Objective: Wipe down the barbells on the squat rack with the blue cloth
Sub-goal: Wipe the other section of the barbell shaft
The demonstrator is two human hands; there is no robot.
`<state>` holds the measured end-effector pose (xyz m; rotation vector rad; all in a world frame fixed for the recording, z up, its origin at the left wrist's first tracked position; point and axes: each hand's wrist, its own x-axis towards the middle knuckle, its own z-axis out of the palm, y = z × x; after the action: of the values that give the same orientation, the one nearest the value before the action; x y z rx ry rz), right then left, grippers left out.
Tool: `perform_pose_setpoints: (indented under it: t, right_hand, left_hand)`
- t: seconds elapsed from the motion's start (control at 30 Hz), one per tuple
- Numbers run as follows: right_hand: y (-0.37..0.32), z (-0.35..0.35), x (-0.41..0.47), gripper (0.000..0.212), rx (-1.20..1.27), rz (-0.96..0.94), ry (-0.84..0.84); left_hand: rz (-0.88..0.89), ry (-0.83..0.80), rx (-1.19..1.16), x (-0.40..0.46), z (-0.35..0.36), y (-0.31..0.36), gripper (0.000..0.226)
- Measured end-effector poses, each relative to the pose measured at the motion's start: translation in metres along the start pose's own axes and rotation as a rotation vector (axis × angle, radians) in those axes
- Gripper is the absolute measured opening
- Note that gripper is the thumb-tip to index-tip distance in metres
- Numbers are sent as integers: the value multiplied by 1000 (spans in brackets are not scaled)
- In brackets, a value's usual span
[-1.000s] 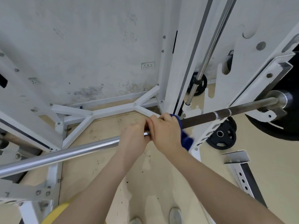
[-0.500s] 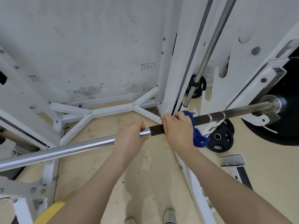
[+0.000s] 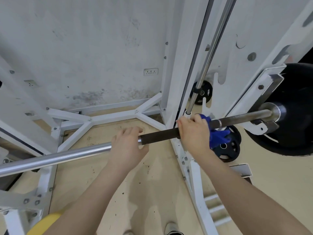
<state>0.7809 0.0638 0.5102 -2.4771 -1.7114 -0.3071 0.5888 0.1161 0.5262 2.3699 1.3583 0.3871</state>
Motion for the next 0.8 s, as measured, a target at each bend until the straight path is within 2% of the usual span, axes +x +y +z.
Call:
perform_pose_setpoints:
  t: [0.07, 0.13, 0.23, 0.33, 0.4, 0.47, 0.53, 0.63, 0.7, 0.77, 0.8]
  right_hand:
    - [8, -2, -1, 8, 55, -109, 6]
    - [36, -3, 3, 8, 98, -121, -26]
    - [92, -4, 9, 11, 115, 57, -68]
    - [133, -3, 12, 15, 39, 221, 76]
    - [125, -5, 13, 14, 23, 227, 75]
    - [99, -8, 8, 2, -16, 134, 34]
    - [84, -5, 0, 11, 80, 53, 17]
    - [111, -3, 5, 18, 111, -120, 37]
    - [143, -2, 12, 15, 88, -80, 31]
    - [163, -1, 14, 39, 139, 49, 107]
    - [165, -1, 14, 39, 163, 108, 125]
  left_hand:
    - [78, 13, -1, 3, 8, 16, 42]
    - [171, -8, 8, 8, 16, 33, 37]
    - [220, -42, 47, 16, 25, 52, 35]
    - [239, -31, 115, 22, 33, 66, 34]
    - [241, -21, 145, 25, 40, 74, 35]
    - [245, 26, 170, 26, 48, 79, 33]
    - [250, 72, 189, 27, 56, 83, 29]
    - [236, 99, 219, 30, 62, 88, 25]
    - [242, 110, 258, 32, 61, 93, 24]
    - [245, 127, 288, 34, 62, 96, 25]
    - [239, 135, 291, 33, 63, 97, 25]
